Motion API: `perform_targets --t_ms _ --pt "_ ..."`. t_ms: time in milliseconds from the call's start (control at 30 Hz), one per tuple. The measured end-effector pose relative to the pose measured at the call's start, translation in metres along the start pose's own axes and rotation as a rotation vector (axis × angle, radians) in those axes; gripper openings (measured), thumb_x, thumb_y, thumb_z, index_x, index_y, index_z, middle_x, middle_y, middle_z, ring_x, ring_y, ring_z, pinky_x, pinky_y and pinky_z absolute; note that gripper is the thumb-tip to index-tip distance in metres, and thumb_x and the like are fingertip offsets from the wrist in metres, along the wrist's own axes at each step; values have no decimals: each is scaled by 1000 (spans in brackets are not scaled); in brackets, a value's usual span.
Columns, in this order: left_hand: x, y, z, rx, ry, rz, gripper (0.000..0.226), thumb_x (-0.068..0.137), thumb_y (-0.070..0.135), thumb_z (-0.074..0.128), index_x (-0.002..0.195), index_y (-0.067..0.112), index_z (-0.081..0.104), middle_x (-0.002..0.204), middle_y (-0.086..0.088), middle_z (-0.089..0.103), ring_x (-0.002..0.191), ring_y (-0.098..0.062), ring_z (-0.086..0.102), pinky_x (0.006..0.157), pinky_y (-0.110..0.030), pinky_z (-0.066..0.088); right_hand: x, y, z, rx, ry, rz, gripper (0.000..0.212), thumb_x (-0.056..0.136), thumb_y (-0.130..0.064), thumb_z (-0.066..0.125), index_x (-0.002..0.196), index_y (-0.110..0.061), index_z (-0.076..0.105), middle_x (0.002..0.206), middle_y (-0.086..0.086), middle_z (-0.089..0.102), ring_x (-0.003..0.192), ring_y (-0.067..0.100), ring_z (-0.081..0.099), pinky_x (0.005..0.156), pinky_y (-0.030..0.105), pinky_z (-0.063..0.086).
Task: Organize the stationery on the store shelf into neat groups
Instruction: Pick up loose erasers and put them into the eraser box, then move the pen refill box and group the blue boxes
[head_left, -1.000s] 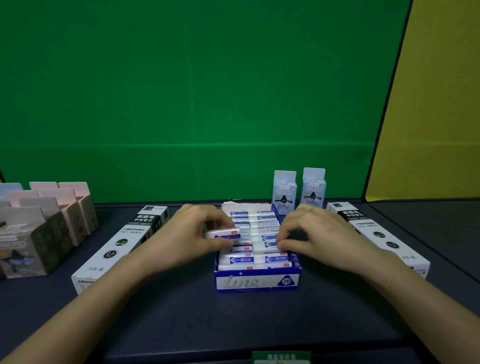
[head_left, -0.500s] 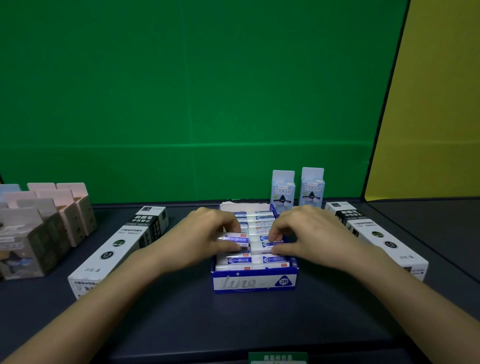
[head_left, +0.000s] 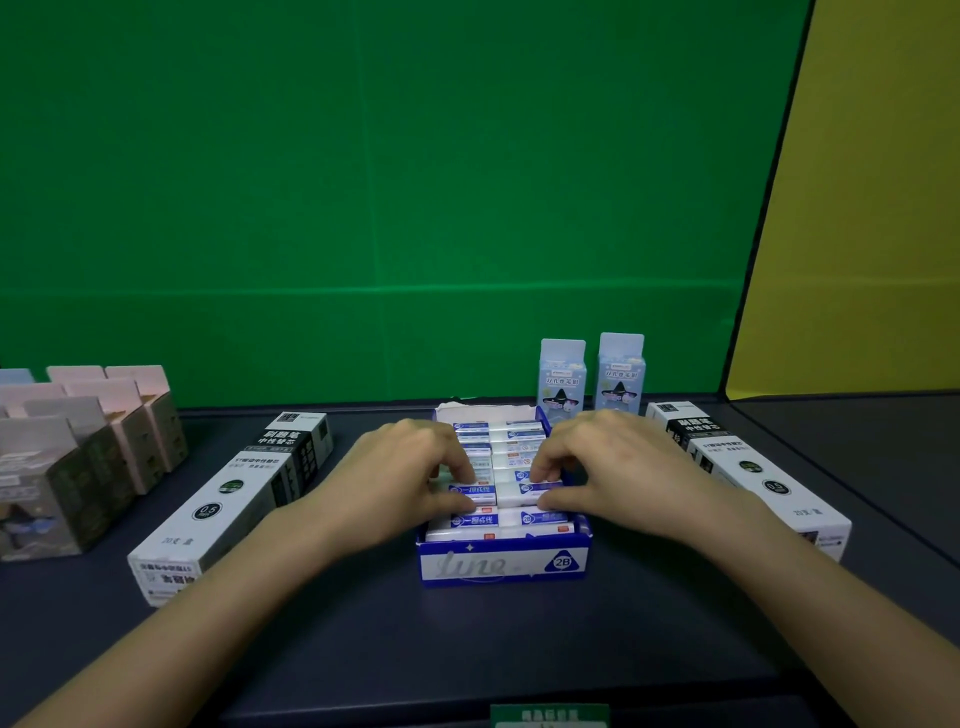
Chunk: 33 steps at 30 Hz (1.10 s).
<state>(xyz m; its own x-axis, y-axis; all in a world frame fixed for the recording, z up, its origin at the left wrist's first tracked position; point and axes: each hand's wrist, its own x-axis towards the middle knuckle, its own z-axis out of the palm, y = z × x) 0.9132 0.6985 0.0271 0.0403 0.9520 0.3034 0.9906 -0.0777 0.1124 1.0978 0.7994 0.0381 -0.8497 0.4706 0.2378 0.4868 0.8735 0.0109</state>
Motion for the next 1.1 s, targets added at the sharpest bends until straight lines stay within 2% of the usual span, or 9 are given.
perform_targets --t_ms 200,367,467,633,667,767,833,933,1100 --pt "-2 -1 -1 -12 24 6 19 80 41 63 91 29 72 97 13 66 82 -7 57 73 -31 47 -5 -4 1 7 67 27 20 84 -46 59 95 -34 70 98 -17 68 95 4 58 78 28 50" --pt "0 -3 0 2 -2 25 19 81 42 61 90 28 72 95 12 65 79 -6 54 71 -30 45 -8 -8 5 38 73 54 20 86 -43 57 95 -32 70 99 -16 67 97 6 57 82 33 51" --pt "-2 -2 -2 4 24 51 23 82 48 57 90 30 70 95 15 64 81 -3 52 71 -27 43 -17 -8 -4 55 97 80 21 89 -42 53 99 -33 68 100 -18 67 98 4 56 82 29 49" --pt "3 19 -7 -95 167 89 22 84 44 56 89 27 68 88 15 64 80 -5 56 73 -32 49 -43 28 -31 74 294 330 27 87 -46 52 109 -32 61 110 -14 63 103 12 58 84 34 50" --pt "6 25 -7 -107 172 94 22 84 44 55 89 27 68 88 14 64 79 -5 56 72 -32 49 -47 39 -34 48 261 420 39 86 -52 52 117 -29 57 116 -10 61 107 15 57 86 36 50" --pt "19 45 -4 -122 176 104 31 80 50 50 89 27 68 85 15 64 77 -6 57 69 -30 48 -56 68 -29 0 -9 655 81 75 -71 49 134 -16 41 136 4 49 120 27 50 93 41 45" --pt "29 61 1 -132 185 92 29 80 48 54 91 25 67 82 15 61 76 -8 57 68 -29 48 -60 82 -17 35 -135 695 90 69 -76 50 133 -13 39 138 9 47 121 29 50 94 40 44" --pt "42 87 11 -149 183 62 26 82 42 59 96 21 66 84 10 63 77 -12 59 72 -31 49 -65 97 -3 138 -198 679 81 71 -74 49 125 -14 47 132 10 54 115 31 54 84 35 43" --pt "60 127 33 -152 212 -24 25 83 37 60 100 19 64 85 12 56 76 -16 59 74 -32 48 -79 116 -2 290 -151 623 54 81 -52 53 116 -12 49 122 11 57 109 29 54 74 29 37"
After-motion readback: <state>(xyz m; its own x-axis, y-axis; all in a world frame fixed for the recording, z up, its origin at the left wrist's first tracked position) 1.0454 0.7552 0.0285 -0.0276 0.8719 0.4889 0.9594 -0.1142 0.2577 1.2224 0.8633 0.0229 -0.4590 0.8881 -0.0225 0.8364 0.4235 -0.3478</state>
